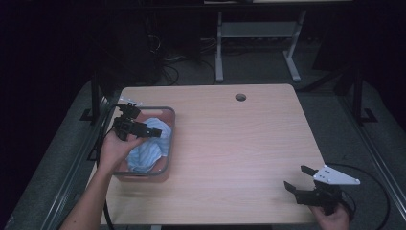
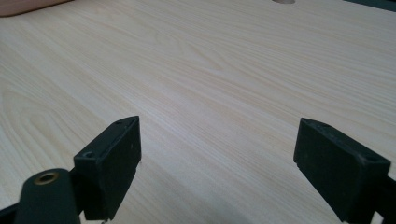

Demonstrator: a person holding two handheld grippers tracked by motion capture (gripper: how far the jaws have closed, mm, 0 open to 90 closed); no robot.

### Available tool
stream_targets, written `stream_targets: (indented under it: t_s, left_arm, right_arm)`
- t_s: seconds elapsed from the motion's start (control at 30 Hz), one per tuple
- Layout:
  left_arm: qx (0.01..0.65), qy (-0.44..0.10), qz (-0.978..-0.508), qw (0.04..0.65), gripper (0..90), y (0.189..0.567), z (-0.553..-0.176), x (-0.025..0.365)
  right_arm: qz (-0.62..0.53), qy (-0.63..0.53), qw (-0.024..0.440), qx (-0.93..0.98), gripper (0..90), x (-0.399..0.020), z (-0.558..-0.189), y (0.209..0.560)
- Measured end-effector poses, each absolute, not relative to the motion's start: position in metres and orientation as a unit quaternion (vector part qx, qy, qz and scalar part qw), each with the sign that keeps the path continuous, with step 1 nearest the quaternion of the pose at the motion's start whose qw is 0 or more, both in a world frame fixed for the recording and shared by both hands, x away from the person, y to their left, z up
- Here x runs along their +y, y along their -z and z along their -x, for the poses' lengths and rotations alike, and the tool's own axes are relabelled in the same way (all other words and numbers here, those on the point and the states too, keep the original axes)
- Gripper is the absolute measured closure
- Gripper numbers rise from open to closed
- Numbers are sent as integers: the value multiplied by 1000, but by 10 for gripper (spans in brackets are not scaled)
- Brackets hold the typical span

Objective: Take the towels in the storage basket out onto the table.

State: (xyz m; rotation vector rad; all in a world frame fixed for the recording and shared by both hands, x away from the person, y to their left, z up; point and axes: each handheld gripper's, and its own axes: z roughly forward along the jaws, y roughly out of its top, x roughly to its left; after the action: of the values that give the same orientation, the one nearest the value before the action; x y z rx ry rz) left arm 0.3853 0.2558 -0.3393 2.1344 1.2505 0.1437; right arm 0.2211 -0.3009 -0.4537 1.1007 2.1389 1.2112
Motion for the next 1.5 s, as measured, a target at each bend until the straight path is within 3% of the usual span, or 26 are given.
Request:
stream_targets:
  t_s: [0.67, 1.13, 1.5]
  left_arm:
    - [527, -53, -803, 272, 227, 373, -388, 272]
    - [548, -45, -811, 197, 414, 399, -395, 266]
    - [548, -54, -819, 160, 623, 405, -396, 258]
  right_arm:
    - [-394, -437, 221, 778, 145, -299, -221, 454]
    - [-393, -440, 222, 776, 145, -300, -220, 453]
    - [-394, -445, 224, 773, 145, -300, -219, 452]
